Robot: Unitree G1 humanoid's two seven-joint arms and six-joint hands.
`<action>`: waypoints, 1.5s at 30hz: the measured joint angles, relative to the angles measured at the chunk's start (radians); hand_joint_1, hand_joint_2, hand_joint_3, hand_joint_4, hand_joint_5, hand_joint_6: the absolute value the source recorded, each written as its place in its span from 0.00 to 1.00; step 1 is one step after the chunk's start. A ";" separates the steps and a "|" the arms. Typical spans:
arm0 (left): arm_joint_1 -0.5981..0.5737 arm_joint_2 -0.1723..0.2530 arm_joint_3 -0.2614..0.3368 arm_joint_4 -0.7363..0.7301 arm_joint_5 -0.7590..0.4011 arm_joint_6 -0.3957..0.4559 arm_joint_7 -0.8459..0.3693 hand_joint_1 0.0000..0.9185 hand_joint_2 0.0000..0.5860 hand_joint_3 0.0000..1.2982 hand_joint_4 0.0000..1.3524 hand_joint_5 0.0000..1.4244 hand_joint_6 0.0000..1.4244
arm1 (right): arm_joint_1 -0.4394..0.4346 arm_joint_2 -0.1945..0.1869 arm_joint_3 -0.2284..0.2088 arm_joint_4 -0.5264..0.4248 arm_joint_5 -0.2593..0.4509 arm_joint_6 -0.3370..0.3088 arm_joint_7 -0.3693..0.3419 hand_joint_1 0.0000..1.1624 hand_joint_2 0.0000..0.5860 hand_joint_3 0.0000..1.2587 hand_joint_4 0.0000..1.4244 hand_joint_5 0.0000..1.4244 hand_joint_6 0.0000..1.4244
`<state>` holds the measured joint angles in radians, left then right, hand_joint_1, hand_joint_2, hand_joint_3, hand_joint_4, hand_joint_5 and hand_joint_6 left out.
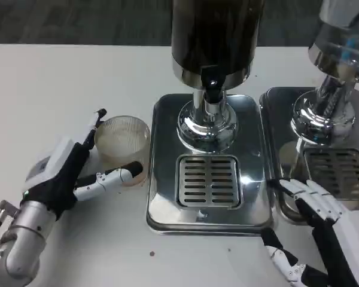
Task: Grasp the cup under the faucet to collect the drink, then remove the cup.
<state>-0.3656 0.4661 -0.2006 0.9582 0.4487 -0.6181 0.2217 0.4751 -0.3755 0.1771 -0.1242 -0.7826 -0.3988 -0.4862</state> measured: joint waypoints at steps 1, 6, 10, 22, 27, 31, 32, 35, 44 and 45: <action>0.000 -0.001 -0.003 0.000 0.000 0.000 0.002 0.18 0.05 0.04 0.04 0.13 0.13 | 0.000 0.002 0.000 0.000 0.000 0.000 0.000 0.42 0.68 0.21 0.15 0.12 0.20; -0.011 -0.016 -0.020 0.024 -0.004 -0.030 0.009 0.19 0.07 0.08 0.09 0.18 0.18 | 0.002 0.007 -0.002 -0.001 0.000 0.000 0.000 0.43 0.68 0.21 0.15 0.13 0.21; -0.036 -0.022 -0.028 0.060 -0.005 -0.075 0.009 0.21 0.08 0.12 0.13 0.22 0.23 | 0.007 0.009 -0.005 -0.002 0.000 0.000 0.000 0.45 0.69 0.22 0.15 0.13 0.22; -0.077 -0.052 -0.041 0.137 -0.010 -0.115 0.021 0.20 0.15 0.24 0.29 0.41 0.46 | 0.021 0.011 -0.014 -0.007 0.005 0.000 0.006 0.46 0.69 0.26 0.19 0.14 0.24; -0.078 -0.053 -0.045 0.137 -0.008 -0.103 0.046 0.19 0.16 0.29 0.35 0.47 0.52 | 0.023 0.012 -0.017 -0.010 0.008 0.000 0.011 0.46 0.69 0.27 0.20 0.15 0.24; -0.077 -0.054 -0.045 0.137 -0.009 -0.096 0.057 0.19 0.16 0.30 0.37 0.51 0.56 | 0.024 0.013 -0.018 -0.010 0.022 0.000 0.013 0.46 0.69 0.27 0.20 0.15 0.24; -0.077 -0.054 -0.045 0.137 -0.008 -0.096 0.060 0.20 0.16 0.30 0.38 0.51 0.56 | 0.025 0.013 -0.019 -0.010 0.024 0.000 0.013 0.46 0.69 0.27 0.20 0.15 0.24; -0.076 -0.053 -0.048 0.137 -0.004 -0.095 0.067 0.20 0.16 0.30 0.38 0.51 0.56 | 0.025 0.013 -0.019 -0.010 0.025 -0.001 0.013 0.46 0.69 0.27 0.20 0.15 0.24; -0.072 -0.053 -0.050 0.137 -0.003 -0.093 0.082 0.19 0.16 0.31 0.40 0.55 0.60 | 0.024 0.013 -0.024 -0.010 0.027 -0.005 0.013 0.46 0.69 0.28 0.21 0.15 0.24; -0.069 -0.053 -0.050 0.137 -0.004 -0.093 0.086 0.20 0.17 0.31 0.40 0.55 0.61 | 0.024 0.013 -0.027 -0.010 0.027 -0.007 0.013 0.46 0.69 0.28 0.21 0.15 0.24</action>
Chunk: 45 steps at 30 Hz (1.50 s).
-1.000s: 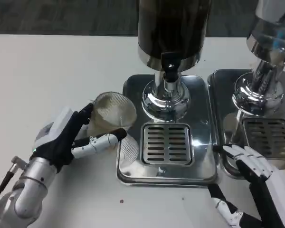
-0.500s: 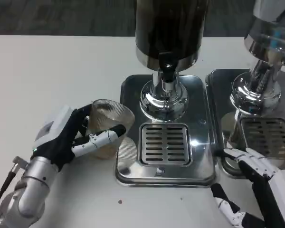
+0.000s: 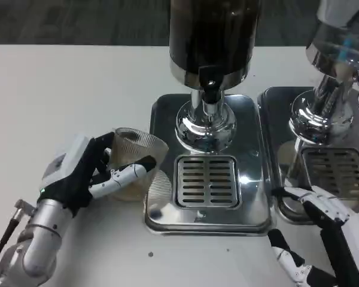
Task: Grasp the cup under the faucet to collect the drink, then remove the cup.
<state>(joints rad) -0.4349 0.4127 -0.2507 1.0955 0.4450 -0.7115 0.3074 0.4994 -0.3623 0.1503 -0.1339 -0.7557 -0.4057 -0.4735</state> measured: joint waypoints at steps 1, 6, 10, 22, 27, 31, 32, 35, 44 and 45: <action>0.001 0.000 0.000 0.000 0.000 0.000 0.002 0.20 0.17 0.31 0.40 0.55 0.61 | 0.000 0.000 -0.002 0.000 0.000 -0.001 0.000 0.46 0.69 0.28 0.22 0.15 0.24; 0.010 0.000 0.000 0.000 -0.001 -0.001 0.024 0.21 0.18 0.32 0.41 0.57 0.63 | -0.003 0.000 -0.009 0.002 0.004 -0.012 0.000 0.46 0.69 0.28 0.22 0.16 0.24; 0.023 0.000 0.004 -0.001 -0.001 -0.008 0.046 0.21 0.19 0.33 0.43 0.59 0.65 | -0.004 0.000 -0.013 0.004 0.012 -0.016 0.000 0.46 0.69 0.28 0.22 0.16 0.23; 0.068 0.000 0.017 -0.005 -0.001 -0.051 0.121 0.25 0.22 0.38 0.49 0.65 0.75 | -0.007 0.000 -0.018 0.008 0.017 -0.029 0.000 0.45 0.69 0.28 0.23 0.16 0.23; 0.075 0.000 0.023 -0.005 -0.001 -0.060 0.132 0.27 0.23 0.40 0.51 0.66 0.77 | -0.007 0.001 -0.021 0.008 0.018 -0.030 0.000 0.44 0.69 0.28 0.23 0.16 0.23; 0.079 0.000 0.026 -0.008 0.000 -0.064 0.144 0.27 0.24 0.41 0.52 0.67 0.79 | -0.007 0.000 -0.023 0.008 0.019 -0.030 0.000 0.44 0.70 0.28 0.23 0.16 0.23; 0.080 0.000 0.026 -0.010 0.001 -0.070 0.149 0.27 0.24 0.41 0.52 0.67 0.80 | -0.007 0.000 -0.024 0.008 0.019 -0.031 0.000 0.44 0.70 0.28 0.23 0.16 0.23; 0.082 -0.001 0.026 -0.022 0.006 -0.085 0.170 0.27 0.24 0.41 0.53 0.68 0.81 | -0.007 0.000 -0.026 0.008 0.020 -0.034 0.000 0.44 0.70 0.28 0.23 0.16 0.23; 0.085 -0.003 0.035 -0.047 0.028 -0.117 0.193 0.27 0.25 0.43 0.54 0.69 0.84 | -0.007 0.000 -0.028 0.009 0.027 -0.039 0.003 0.43 0.70 0.28 0.23 0.17 0.23; 0.085 -0.003 0.036 -0.047 0.029 -0.121 0.194 0.27 0.25 0.43 0.54 0.70 0.84 | -0.007 0.000 -0.028 0.009 0.028 -0.040 0.003 0.43 0.70 0.28 0.23 0.17 0.23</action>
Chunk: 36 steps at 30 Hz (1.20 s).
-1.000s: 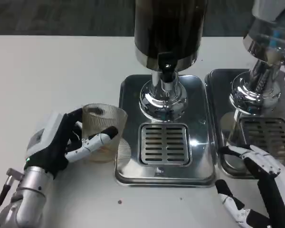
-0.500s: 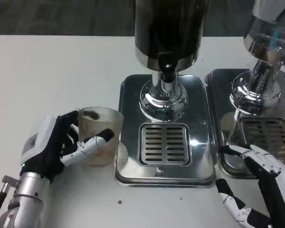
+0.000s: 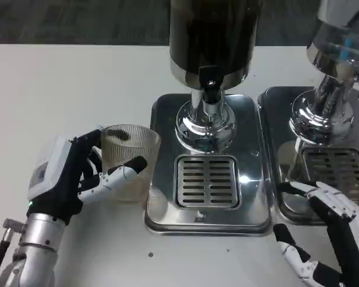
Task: Grasp the cup under the faucet to collect the drink, then remove the cup.
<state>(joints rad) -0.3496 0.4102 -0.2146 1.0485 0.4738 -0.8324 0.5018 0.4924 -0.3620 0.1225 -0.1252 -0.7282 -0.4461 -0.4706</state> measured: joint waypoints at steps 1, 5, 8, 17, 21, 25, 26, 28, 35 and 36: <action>0.001 0.000 0.001 -0.001 0.001 -0.003 0.001 0.28 0.24 0.43 0.55 0.70 0.85 | 0.000 0.000 0.000 0.000 0.000 -0.001 0.000 0.43 0.70 0.28 0.23 0.17 0.23; 0.006 -0.002 0.006 -0.010 0.004 -0.014 0.013 0.29 0.25 0.44 0.55 0.70 0.85 | 0.000 0.000 0.000 0.000 0.001 -0.004 0.000 0.43 0.70 0.28 0.23 0.17 0.23; 0.013 -0.002 0.010 -0.021 0.005 -0.027 0.020 0.29 0.25 0.44 0.55 0.70 0.85 | 0.000 0.000 0.000 0.000 0.004 -0.004 0.000 0.43 0.70 0.28 0.23 0.17 0.22; 0.037 -0.034 0.013 -0.093 0.012 -0.065 0.032 0.29 0.25 0.44 0.55 0.70 0.85 | 0.000 0.000 -0.001 0.000 0.009 -0.007 0.001 0.43 0.70 0.28 0.24 0.17 0.22; 0.037 -0.056 0.012 -0.095 0.016 -0.065 0.032 0.28 0.25 0.44 0.55 0.70 0.85 | 0.001 0.000 -0.002 0.000 0.009 -0.007 0.002 0.43 0.70 0.29 0.24 0.17 0.21; 0.034 -0.071 0.010 -0.095 0.033 -0.065 0.032 0.28 0.25 0.44 0.55 0.70 0.85 | 0.011 0.000 -0.005 -0.005 0.009 -0.007 0.003 0.43 0.70 0.29 0.24 0.17 0.21; 0.032 -0.073 0.009 -0.095 0.039 -0.065 0.032 0.28 0.25 0.44 0.55 0.70 0.85 | 0.014 0.000 -0.006 -0.007 0.009 -0.007 0.003 0.43 0.70 0.29 0.24 0.17 0.21; 0.028 -0.078 0.008 -0.094 0.044 -0.065 0.032 0.28 0.25 0.44 0.55 0.70 0.85 | 0.022 0.001 -0.007 -0.010 0.009 -0.007 0.003 0.43 0.70 0.29 0.24 0.17 0.21; 0.000 -0.101 0.002 -0.081 0.050 -0.064 0.032 0.28 0.25 0.44 0.55 0.70 0.85 | 0.053 0.010 -0.019 -0.063 0.009 -0.005 0.017 0.43 0.70 0.29 0.24 0.17 0.21; -0.003 -0.102 0.001 -0.079 0.050 -0.064 0.032 0.28 0.25 0.44 0.55 0.70 0.84 | 0.058 0.013 -0.019 -0.077 0.009 -0.004 0.019 0.43 0.70 0.29 0.24 0.17 0.21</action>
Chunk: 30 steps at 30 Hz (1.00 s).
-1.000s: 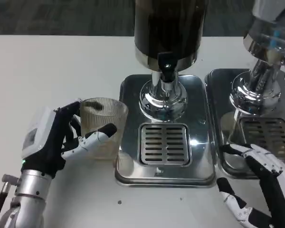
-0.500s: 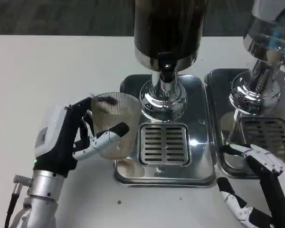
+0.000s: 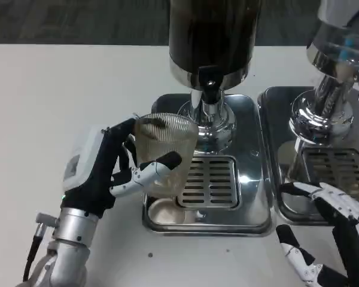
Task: Grasp the cup under the faucet to collect the drink, then remove the cup.
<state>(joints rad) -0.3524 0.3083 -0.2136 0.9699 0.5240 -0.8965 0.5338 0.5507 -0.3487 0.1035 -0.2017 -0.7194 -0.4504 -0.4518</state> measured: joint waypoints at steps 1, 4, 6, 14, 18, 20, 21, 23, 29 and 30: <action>-0.002 -0.001 -0.001 0.003 0.000 0.000 0.000 0.28 0.25 0.44 0.55 0.70 0.84 | 0.002 0.004 0.000 -0.007 0.000 0.001 0.002 0.43 0.70 0.29 0.24 0.17 0.21; -0.009 -0.004 -0.004 0.017 0.000 0.000 0.000 0.28 0.25 0.44 0.55 0.70 0.84 | 0.006 0.025 0.002 -0.035 -0.004 0.009 0.011 0.43 0.70 0.29 0.24 0.17 0.21; -0.014 -0.006 -0.006 0.029 0.000 0.000 0.000 0.28 0.25 0.44 0.55 0.70 0.84 | 0.006 0.034 0.005 -0.046 -0.013 0.012 0.014 0.43 0.70 0.29 0.24 0.17 0.21; -0.063 -0.010 -0.023 0.073 0.002 0.000 -0.001 0.26 0.27 0.44 0.55 0.69 0.84 | 0.015 0.076 0.032 -0.076 -0.043 0.022 0.016 0.43 0.70 0.29 0.24 0.18 0.21; -0.087 -0.012 -0.040 0.097 0.004 0.000 -0.002 0.26 0.27 0.44 0.55 0.69 0.84 | 0.020 0.085 0.037 -0.081 -0.048 0.027 0.016 0.43 0.70 0.29 0.24 0.18 0.21; -0.093 -0.013 -0.046 0.112 0.006 0.000 -0.002 0.26 0.27 0.44 0.54 0.69 0.83 | 0.027 0.093 0.039 -0.083 -0.057 0.033 0.016 0.43 0.70 0.29 0.24 0.18 0.21; -0.095 -0.014 -0.050 0.121 0.010 0.000 -0.003 0.26 0.27 0.44 0.54 0.69 0.83 | 0.030 0.098 0.040 -0.084 -0.061 0.034 0.016 0.43 0.70 0.29 0.24 0.18 0.21; -0.100 -0.016 -0.061 0.132 0.017 0.000 -0.006 0.26 0.27 0.44 0.54 0.69 0.82 | 0.035 0.104 0.043 -0.089 -0.064 0.035 0.016 0.43 0.70 0.29 0.24 0.18 0.21; -0.120 -0.025 -0.078 0.154 0.031 0.001 -0.012 0.26 0.26 0.44 0.54 0.68 0.82 | 0.049 0.110 0.049 -0.117 -0.079 0.040 0.016 0.43 0.70 0.29 0.24 0.18 0.21; -0.124 -0.027 -0.079 0.159 0.032 0.001 -0.013 0.26 0.26 0.44 0.54 0.68 0.81 | 0.052 0.112 0.049 -0.119 -0.080 0.042 0.016 0.42 0.71 0.29 0.24 0.18 0.21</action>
<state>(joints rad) -0.4761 0.2812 -0.2923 1.1292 0.5555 -0.8959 0.5212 0.6026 -0.2369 0.1528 -0.3209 -0.7994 -0.4084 -0.4360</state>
